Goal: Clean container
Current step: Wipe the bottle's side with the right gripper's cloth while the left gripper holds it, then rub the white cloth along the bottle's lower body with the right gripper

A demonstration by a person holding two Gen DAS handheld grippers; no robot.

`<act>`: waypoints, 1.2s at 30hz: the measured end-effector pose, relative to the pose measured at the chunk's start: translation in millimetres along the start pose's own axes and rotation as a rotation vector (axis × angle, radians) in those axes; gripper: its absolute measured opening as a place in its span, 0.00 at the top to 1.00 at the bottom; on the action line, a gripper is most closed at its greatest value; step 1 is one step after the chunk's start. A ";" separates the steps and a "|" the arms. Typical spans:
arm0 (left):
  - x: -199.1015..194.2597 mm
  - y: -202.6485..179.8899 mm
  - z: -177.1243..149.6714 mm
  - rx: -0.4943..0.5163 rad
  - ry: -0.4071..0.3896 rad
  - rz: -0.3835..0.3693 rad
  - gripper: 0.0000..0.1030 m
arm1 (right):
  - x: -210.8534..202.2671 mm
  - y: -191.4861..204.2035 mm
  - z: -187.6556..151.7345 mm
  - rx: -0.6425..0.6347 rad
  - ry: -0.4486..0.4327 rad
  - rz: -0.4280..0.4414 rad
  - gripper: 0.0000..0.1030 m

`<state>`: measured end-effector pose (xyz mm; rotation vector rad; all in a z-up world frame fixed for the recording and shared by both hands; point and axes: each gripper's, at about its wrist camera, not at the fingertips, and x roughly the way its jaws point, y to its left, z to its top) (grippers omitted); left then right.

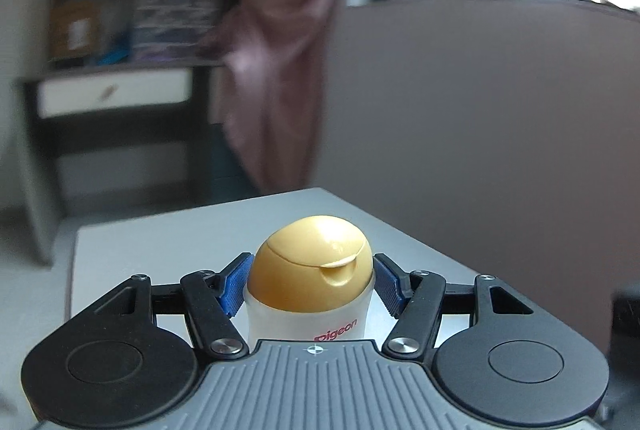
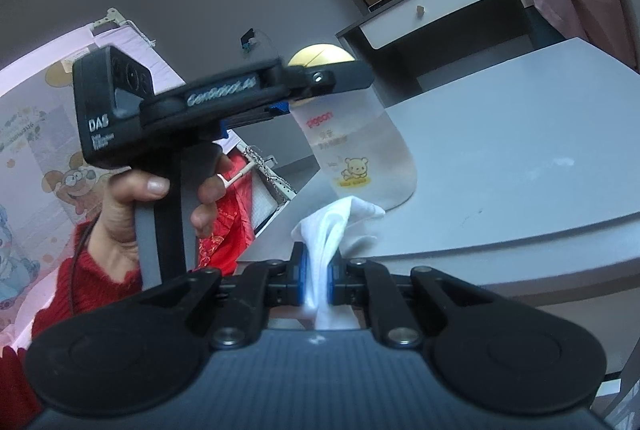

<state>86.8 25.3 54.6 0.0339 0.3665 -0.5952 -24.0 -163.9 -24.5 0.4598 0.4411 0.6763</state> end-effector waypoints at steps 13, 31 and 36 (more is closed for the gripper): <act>6.4 -25.8 13.0 -0.097 0.015 0.176 0.38 | -3.8 5.1 4.0 -0.027 -0.046 -0.021 0.90; 2.5 -20.2 16.6 -0.092 0.017 0.160 0.38 | 22.7 -11.8 35.7 0.004 -0.136 -0.012 0.91; 7.7 -18.0 10.7 -0.106 0.033 0.153 0.38 | 28.2 -26.4 29.8 0.048 -0.102 -0.011 0.91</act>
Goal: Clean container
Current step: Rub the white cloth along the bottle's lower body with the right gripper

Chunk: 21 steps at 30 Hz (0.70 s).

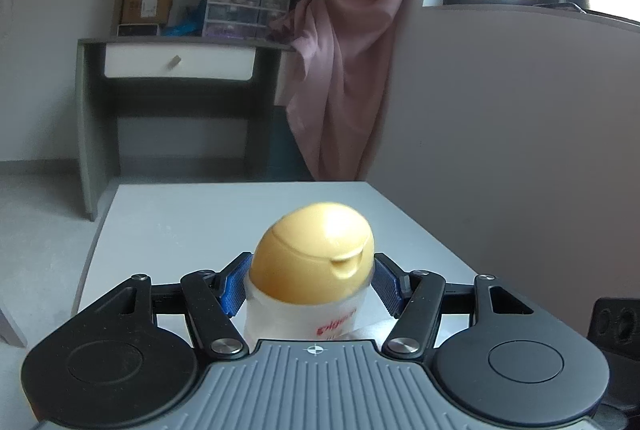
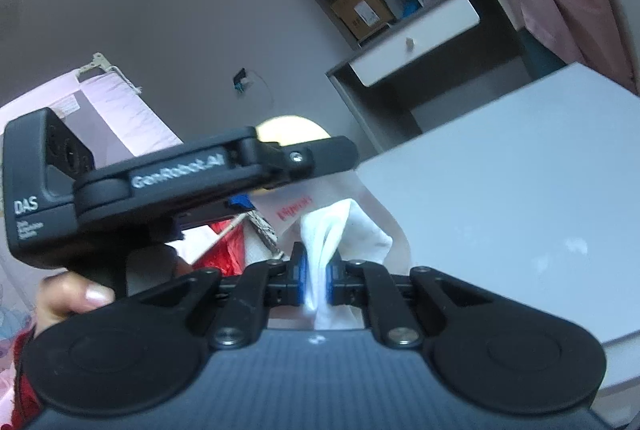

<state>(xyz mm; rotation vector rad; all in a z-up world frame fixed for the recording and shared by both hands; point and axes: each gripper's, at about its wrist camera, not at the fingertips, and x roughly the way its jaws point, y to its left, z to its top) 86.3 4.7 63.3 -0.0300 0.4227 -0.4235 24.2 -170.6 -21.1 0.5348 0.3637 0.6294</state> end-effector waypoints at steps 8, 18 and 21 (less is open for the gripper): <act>-2.7 0.2 -1.1 0.011 -0.014 -0.001 0.38 | 8.0 -9.7 -8.8 0.013 0.054 -0.038 0.91; -8.5 -0.9 6.5 -0.002 -0.067 -0.007 0.38 | -14.0 20.3 9.5 -0.098 -0.090 -0.095 0.91; -6.6 -2.4 6.9 0.008 -0.058 -0.010 0.47 | -16.7 28.3 16.8 -0.123 -0.133 -0.097 0.91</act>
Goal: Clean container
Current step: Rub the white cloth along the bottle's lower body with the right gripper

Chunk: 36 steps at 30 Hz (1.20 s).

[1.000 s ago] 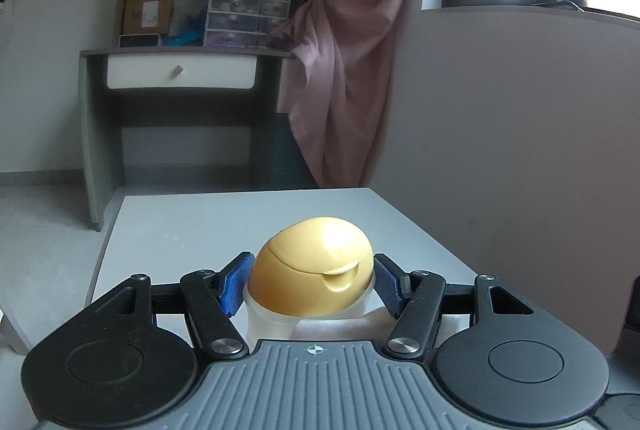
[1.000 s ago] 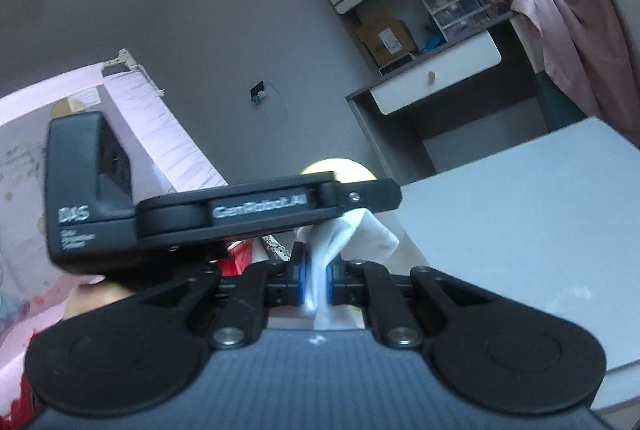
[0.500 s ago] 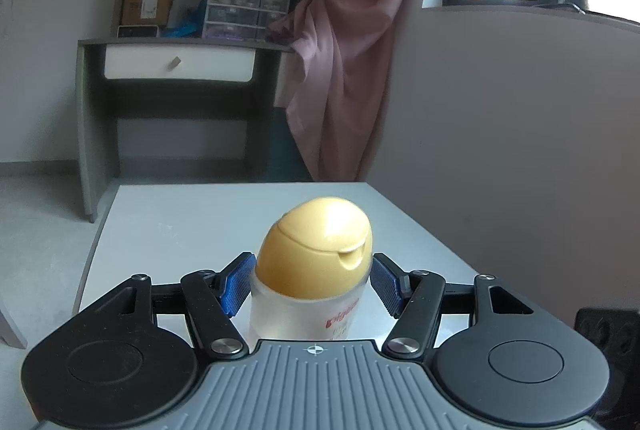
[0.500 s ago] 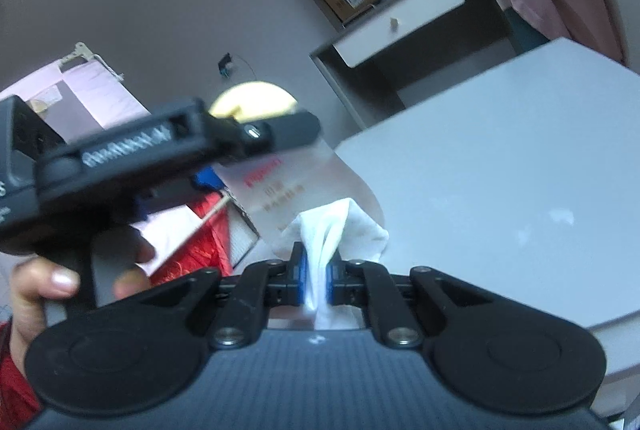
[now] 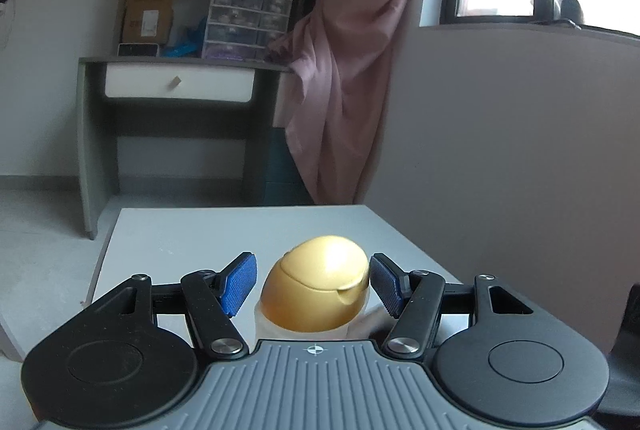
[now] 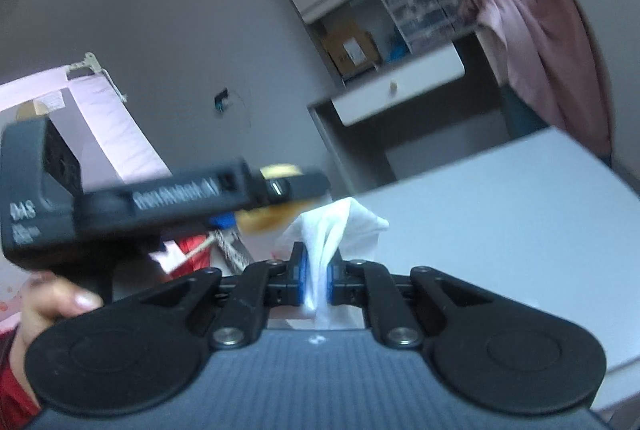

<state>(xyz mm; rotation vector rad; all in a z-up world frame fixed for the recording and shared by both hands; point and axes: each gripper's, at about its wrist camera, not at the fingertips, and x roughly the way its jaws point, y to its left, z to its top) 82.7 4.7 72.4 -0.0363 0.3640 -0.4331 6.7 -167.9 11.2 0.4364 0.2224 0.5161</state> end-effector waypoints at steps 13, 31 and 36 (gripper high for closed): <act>-0.4 -2.2 0.1 0.028 -0.009 -0.020 0.49 | 16.3 -26.1 -16.9 0.120 0.057 -0.075 0.90; -2.5 -1.2 0.8 0.052 -0.011 -0.032 0.50 | 2.4 -12.8 -3.2 0.110 -0.038 -0.071 0.90; -2.7 -0.5 1.2 0.054 -0.005 -0.032 0.50 | 6.6 -15.2 -6.9 0.122 -0.030 -0.069 0.90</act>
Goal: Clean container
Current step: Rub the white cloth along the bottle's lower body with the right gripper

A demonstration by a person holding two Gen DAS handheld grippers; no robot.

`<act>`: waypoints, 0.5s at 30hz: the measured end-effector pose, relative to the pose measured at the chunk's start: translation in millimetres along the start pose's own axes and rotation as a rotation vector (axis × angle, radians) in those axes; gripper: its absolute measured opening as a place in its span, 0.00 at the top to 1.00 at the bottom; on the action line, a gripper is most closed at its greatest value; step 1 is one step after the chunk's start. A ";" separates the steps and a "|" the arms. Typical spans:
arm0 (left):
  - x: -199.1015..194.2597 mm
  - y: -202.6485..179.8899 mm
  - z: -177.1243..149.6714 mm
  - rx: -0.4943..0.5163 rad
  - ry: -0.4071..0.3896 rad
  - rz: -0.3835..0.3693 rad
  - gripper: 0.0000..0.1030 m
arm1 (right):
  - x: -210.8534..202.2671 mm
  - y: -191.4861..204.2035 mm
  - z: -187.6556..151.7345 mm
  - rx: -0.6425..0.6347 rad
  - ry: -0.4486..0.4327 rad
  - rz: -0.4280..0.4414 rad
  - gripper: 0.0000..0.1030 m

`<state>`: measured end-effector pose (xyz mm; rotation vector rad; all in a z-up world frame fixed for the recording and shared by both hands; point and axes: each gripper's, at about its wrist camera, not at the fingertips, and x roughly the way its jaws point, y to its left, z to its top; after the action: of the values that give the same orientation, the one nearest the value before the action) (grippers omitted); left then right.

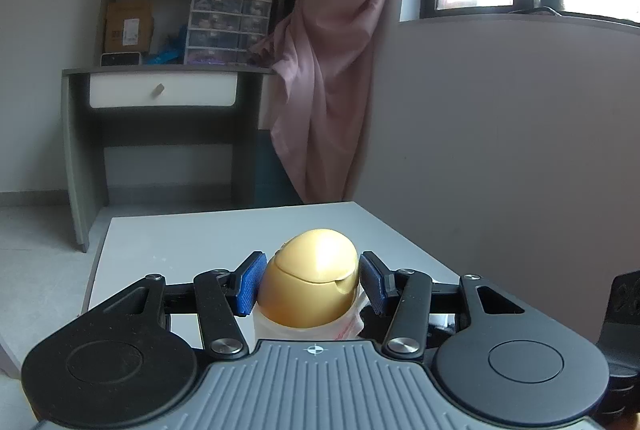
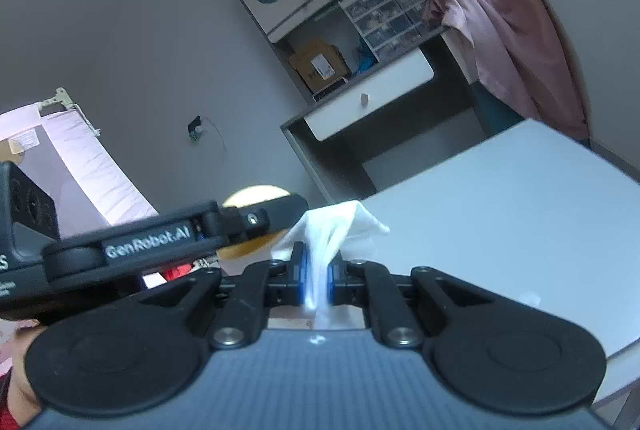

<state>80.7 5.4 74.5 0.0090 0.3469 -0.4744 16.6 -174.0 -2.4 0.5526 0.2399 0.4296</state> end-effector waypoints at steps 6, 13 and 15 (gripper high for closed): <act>1.0 1.2 -1.9 -0.003 -0.002 -0.008 0.50 | 6.4 -14.2 -7.6 0.031 0.053 -0.028 0.90; 4.0 3.3 -4.7 -0.008 0.016 -0.011 0.50 | 15.6 -22.2 -19.7 0.035 0.124 -0.078 0.90; 4.9 3.7 -6.8 -0.012 0.021 -0.012 0.50 | 15.7 -21.7 -20.0 0.032 0.125 -0.081 0.90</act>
<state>84.1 7.1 66.2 0.0005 0.3703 -0.4843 31.0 -174.4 -32.6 0.5462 0.3884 0.3824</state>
